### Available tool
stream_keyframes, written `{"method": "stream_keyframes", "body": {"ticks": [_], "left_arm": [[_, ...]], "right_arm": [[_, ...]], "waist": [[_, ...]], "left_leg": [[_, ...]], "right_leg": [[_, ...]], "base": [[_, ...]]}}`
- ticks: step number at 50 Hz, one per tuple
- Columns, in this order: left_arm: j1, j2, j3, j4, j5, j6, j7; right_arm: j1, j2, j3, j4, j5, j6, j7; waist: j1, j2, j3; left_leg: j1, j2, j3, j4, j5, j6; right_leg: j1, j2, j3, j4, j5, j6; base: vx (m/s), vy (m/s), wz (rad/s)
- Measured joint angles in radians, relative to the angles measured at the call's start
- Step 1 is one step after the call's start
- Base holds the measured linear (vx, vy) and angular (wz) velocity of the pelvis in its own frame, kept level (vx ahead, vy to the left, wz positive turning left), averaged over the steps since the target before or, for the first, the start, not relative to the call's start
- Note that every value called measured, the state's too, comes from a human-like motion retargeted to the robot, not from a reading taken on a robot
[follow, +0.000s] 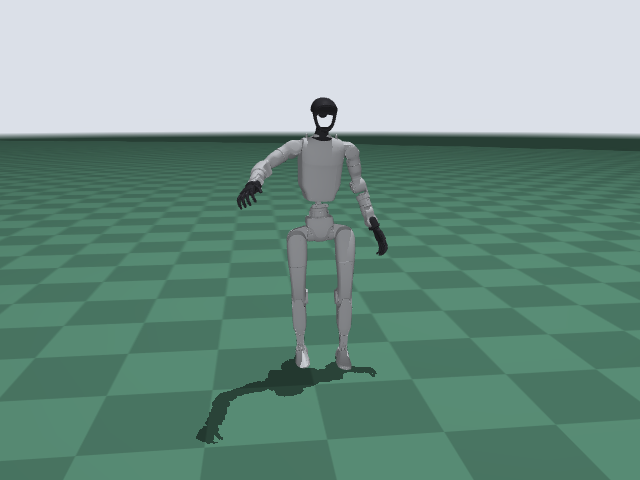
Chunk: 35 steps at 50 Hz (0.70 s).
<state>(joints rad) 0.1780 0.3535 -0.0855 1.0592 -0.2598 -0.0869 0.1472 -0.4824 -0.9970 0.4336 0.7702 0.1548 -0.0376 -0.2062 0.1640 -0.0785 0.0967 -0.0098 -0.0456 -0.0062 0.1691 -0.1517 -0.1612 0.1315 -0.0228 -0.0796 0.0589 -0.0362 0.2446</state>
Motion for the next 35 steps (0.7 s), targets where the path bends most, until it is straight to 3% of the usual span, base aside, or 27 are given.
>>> {"method": "stream_keyframes", "body": {"ticks": [5,10,15,21,27,30,35], "left_arm": [[0.048,0.045,-0.028,-0.298,-0.037,-0.008,0.008],[0.108,0.101,-0.051,-0.617,-0.052,-0.022,-0.034],[0.147,0.246,-0.030,-0.908,0.028,-0.036,-0.073],[0.117,0.608,0.081,-1.200,0.138,-0.108,-0.050],[0.057,0.992,0.221,-1.329,0.153,-0.185,-0.061],[0.051,1.125,0.294,-1.341,0.143,-0.208,-0.068],[0.089,1.244,0.444,-1.311,0.105,-0.232,-0.085]], "right_arm": [[0.492,0.298,-0.182,-0.241,0.122,-0.017,0.050],[0.755,0.557,-0.226,-0.337,0.092,-0.013,0.089],[0.840,0.583,-0.257,-0.496,-0.033,-0.027,0.111],[0.738,0.292,-0.369,-0.796,-0.187,-0.072,0.130],[0.604,-0.112,-0.558,-0.984,-0.266,-0.118,0.148],[0.594,-0.290,-0.666,-1.022,-0.280,-0.132,0.148],[0.668,-0.500,-0.864,-1.013,-0.257,-0.143,0.154]], "waist": [[-0.022,-0.005,-0.003],[-0.051,0.014,-0.004],[-0.093,0.058,0.011],[-0.124,0.072,-0.013],[-0.136,0.069,-0.049],[-0.128,0.078,-0.060],[-0.096,0.090,-0.079]], "left_leg": [[0.037,-0.009,-0.015,-0.034,-0.009,-0.006],[0.030,-0.014,-0.020,-0.046,-0.012,-0.003],[0.029,0.012,-0.010,-0.042,-0.017,-0.005],[0.045,0.025,0.019,-0.066,-0.027,-0.027],[0.057,0.005,0.025,-0.083,-0.025,-0.036],[0.058,0.009,0.028,-0.077,-0.024,-0.036],[0.050,0.043,0.045,-0.058,-0.035,-0.054]], "right_leg": [[0.019,-0.008,-0.016,0.015,-0.028,0.003],[-0.015,-0.015,-0.016,0.059,-0.053,0.003],[-0.106,0.003,0.020,0.222,-0.070,-0.006],[-0.204,-0.032,0.006,0.313,-0.147,-0.021],[-0.149,-0.067,-0.048,0.163,-0.068,0.001],[-0.123,-0.062,-0.056,0.121,-0.046,0.014],[-0.092,-0.021,-0.052,0.044,-0.011,0.017]], "base": [[0.18,0.06,0.14],[0.10,0.06,0.01],[0.02,0.06,-0.19],[0.00,0.03,-0.26],[0.01,-0.01,0.01],[0.06,-0.05,-0.01],[0.05,-0.12,-0.17]]}}
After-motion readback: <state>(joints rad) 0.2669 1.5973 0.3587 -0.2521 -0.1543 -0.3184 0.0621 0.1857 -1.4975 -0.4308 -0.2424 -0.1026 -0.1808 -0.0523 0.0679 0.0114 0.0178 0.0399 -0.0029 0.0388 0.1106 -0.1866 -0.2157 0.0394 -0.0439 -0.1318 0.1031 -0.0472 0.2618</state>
